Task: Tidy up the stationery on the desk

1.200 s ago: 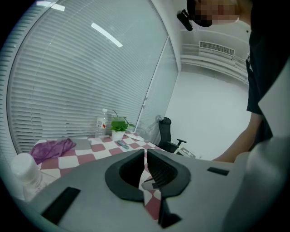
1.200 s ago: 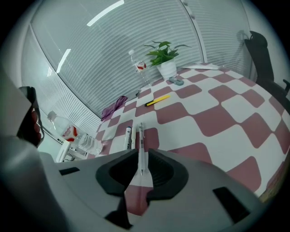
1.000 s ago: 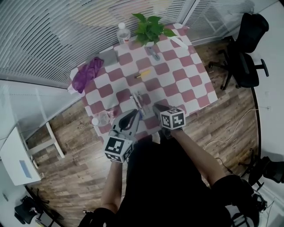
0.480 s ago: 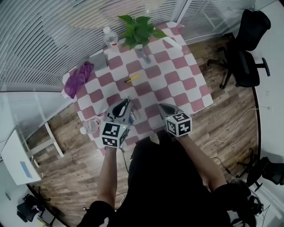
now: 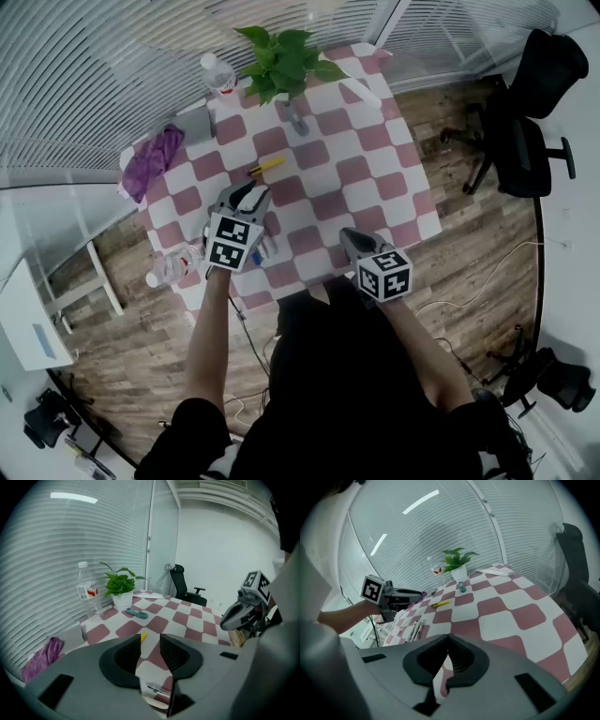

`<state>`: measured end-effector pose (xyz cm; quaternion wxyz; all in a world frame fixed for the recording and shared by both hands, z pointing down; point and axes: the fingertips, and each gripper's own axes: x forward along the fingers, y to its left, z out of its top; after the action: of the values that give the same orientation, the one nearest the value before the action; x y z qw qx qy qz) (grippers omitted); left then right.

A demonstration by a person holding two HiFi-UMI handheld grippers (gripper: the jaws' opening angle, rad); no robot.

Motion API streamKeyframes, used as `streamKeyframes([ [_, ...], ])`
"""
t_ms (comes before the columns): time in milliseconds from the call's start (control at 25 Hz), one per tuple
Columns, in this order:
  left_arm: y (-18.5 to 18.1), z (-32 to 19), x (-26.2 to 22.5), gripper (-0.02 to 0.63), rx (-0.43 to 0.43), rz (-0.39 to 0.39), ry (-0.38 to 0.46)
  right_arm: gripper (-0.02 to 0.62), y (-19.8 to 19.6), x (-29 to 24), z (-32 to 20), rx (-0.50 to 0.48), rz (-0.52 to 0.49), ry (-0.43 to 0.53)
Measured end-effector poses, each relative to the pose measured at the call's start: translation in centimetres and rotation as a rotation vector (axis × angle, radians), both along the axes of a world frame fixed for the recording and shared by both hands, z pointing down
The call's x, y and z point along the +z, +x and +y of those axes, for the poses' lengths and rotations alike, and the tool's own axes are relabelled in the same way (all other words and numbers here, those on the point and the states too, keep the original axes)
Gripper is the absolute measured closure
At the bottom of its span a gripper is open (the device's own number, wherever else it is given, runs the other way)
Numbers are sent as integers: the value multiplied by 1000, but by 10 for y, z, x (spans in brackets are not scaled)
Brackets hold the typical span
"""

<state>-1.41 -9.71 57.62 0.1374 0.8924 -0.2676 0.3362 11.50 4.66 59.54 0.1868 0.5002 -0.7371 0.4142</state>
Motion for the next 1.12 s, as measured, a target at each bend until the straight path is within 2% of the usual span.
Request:
streamKeyframes([
  [240,9,-18,44,446,50,-131,-27,574,17,9,5,-34,8,-23],
  [640,7,-37,92,430,121,-267,-93,574,31,22,12,-39,-7,-54],
  [920,9,-42,106,430,136,-239,-145,574,36,20,10,-14,-38,-44],
  [1120,7,-43,103,457,34,-220,-186,574,43,20,15,13,-55,-40],
])
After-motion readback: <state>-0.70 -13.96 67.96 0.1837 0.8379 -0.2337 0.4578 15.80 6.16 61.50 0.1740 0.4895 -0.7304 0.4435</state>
